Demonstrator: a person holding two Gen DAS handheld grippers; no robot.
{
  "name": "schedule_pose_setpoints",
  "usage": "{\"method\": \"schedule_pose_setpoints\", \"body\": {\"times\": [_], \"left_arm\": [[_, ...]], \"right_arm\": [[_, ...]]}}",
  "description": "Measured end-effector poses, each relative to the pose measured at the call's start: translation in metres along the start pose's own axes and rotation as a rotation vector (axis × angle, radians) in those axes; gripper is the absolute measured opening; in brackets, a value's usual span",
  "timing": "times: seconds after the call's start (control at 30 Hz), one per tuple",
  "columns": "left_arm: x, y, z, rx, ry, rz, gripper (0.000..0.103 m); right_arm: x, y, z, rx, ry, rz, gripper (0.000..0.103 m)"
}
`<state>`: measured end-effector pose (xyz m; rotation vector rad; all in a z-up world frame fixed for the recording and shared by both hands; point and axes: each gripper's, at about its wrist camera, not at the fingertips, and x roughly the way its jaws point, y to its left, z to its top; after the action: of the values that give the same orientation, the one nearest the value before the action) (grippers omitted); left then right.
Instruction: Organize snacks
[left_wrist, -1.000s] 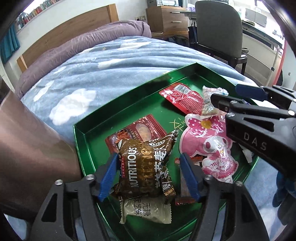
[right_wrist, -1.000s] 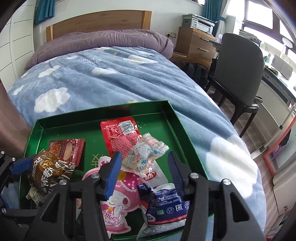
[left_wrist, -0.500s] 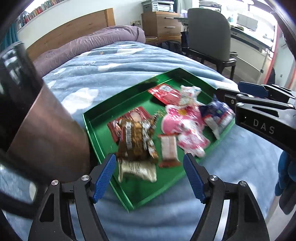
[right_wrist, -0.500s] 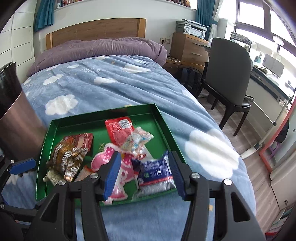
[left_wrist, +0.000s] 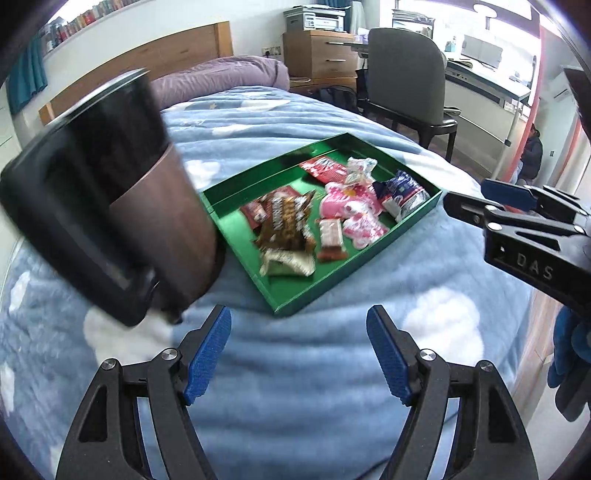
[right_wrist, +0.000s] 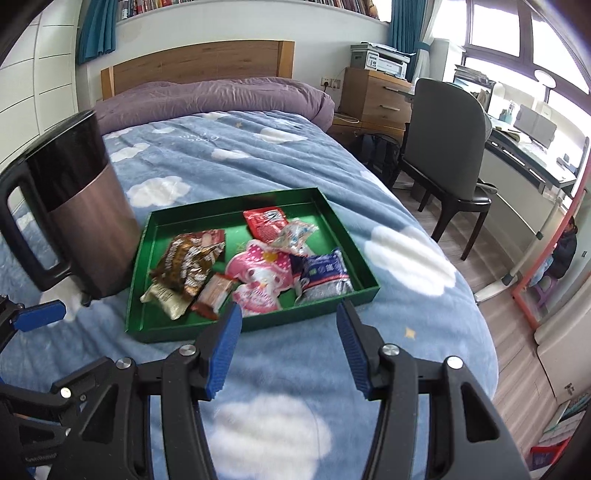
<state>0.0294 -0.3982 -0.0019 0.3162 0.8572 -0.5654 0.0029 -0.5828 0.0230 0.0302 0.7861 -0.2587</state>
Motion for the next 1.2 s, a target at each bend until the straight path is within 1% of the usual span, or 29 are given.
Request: {"method": "schedule_pose_setpoints", "body": {"times": [0.1, 0.13, 0.17, 0.3, 0.47, 0.6, 0.7, 0.93, 1.0, 1.03, 1.07, 1.2], "left_arm": [[-0.013, 0.010, -0.014, -0.009, -0.001, 0.018, 0.071], [-0.016, 0.013, -0.017, -0.011, -0.001, 0.022, 0.071], [-0.018, 0.016, -0.022, -0.014, 0.003, 0.027, 0.071], [-0.030, 0.032, -0.045, -0.030, 0.019, 0.043, 0.071], [-0.047, 0.051, -0.067, -0.070, 0.019, 0.053, 0.071], [-0.063, 0.065, -0.080, -0.086, 0.007, 0.070, 0.071], [-0.071, 0.075, -0.090, -0.092, 0.001, 0.114, 0.071], [-0.088, 0.097, -0.109, -0.126, -0.014, 0.142, 0.071], [-0.094, 0.104, -0.113, -0.141, -0.020, 0.151, 0.071], [-0.097, 0.107, -0.114, -0.145, -0.024, 0.156, 0.071], [-0.101, 0.112, -0.115, -0.154, -0.031, 0.160, 0.071], [-0.111, 0.128, -0.118, -0.194, -0.055, 0.166, 0.071]], "right_arm": [[-0.010, 0.011, -0.011, -0.001, 0.005, 0.013, 0.076], [-0.012, 0.016, -0.016, -0.001, 0.011, 0.019, 0.078], [-0.014, 0.021, -0.021, 0.000, 0.021, 0.028, 0.082], [-0.023, 0.038, -0.039, 0.003, 0.040, 0.044, 0.083], [-0.037, 0.061, -0.054, 0.007, 0.050, 0.063, 0.083], [-0.048, 0.083, -0.060, -0.007, 0.050, 0.086, 0.084], [-0.054, 0.098, -0.063, -0.025, 0.048, 0.098, 0.084], [-0.067, 0.132, -0.068, -0.062, 0.045, 0.122, 0.086], [-0.070, 0.140, -0.069, -0.068, 0.041, 0.129, 0.090], [-0.071, 0.143, -0.069, -0.069, 0.040, 0.131, 0.095], [-0.071, 0.146, -0.070, -0.068, 0.040, 0.133, 0.098], [-0.075, 0.161, -0.069, -0.082, 0.038, 0.139, 0.098]]}}
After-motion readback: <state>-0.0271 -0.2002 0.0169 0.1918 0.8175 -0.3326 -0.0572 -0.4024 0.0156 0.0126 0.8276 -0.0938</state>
